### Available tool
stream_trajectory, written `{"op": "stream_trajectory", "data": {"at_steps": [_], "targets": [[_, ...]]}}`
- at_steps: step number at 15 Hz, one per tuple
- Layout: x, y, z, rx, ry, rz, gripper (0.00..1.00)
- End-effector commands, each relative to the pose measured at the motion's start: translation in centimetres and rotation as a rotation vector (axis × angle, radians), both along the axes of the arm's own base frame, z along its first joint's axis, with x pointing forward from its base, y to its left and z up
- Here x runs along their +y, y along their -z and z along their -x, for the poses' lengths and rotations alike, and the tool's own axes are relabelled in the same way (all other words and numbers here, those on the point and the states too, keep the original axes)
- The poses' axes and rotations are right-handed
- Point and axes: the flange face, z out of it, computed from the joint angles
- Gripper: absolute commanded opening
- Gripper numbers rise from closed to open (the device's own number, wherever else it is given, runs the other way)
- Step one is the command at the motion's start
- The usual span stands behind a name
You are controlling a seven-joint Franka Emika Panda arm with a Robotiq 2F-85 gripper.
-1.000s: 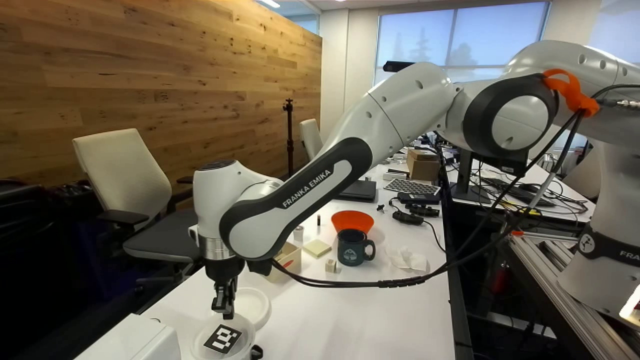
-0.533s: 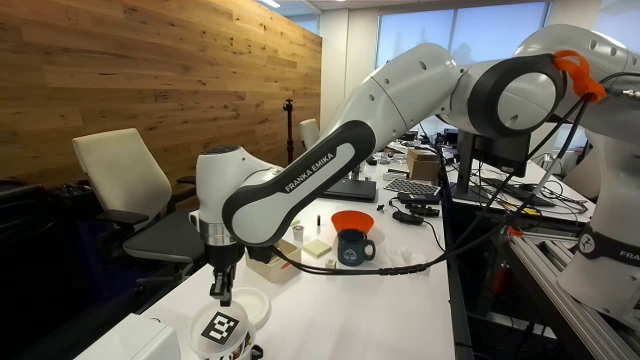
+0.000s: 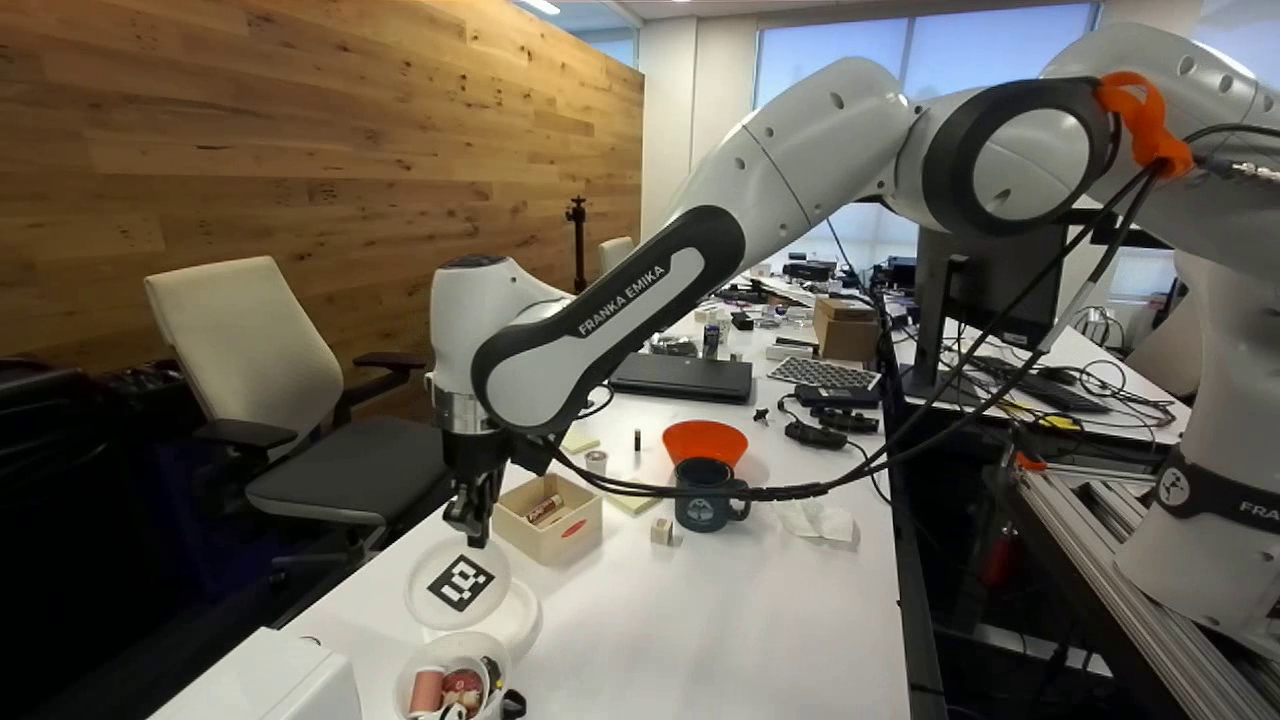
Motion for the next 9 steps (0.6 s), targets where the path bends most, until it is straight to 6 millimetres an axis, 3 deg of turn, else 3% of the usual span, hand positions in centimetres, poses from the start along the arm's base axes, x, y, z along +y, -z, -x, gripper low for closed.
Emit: {"op": "stream_trajectory", "data": {"at_steps": [1,5,9], "targets": [[-3.5,0.2,-0.5,0.018,0.100,-0.011,0.01],[-5.0,1.7,-1.7,0.044,0.105,-0.041,0.01],[-3.3,4.5,-2.3,0.061,0.082,-0.086,0.01]]}}
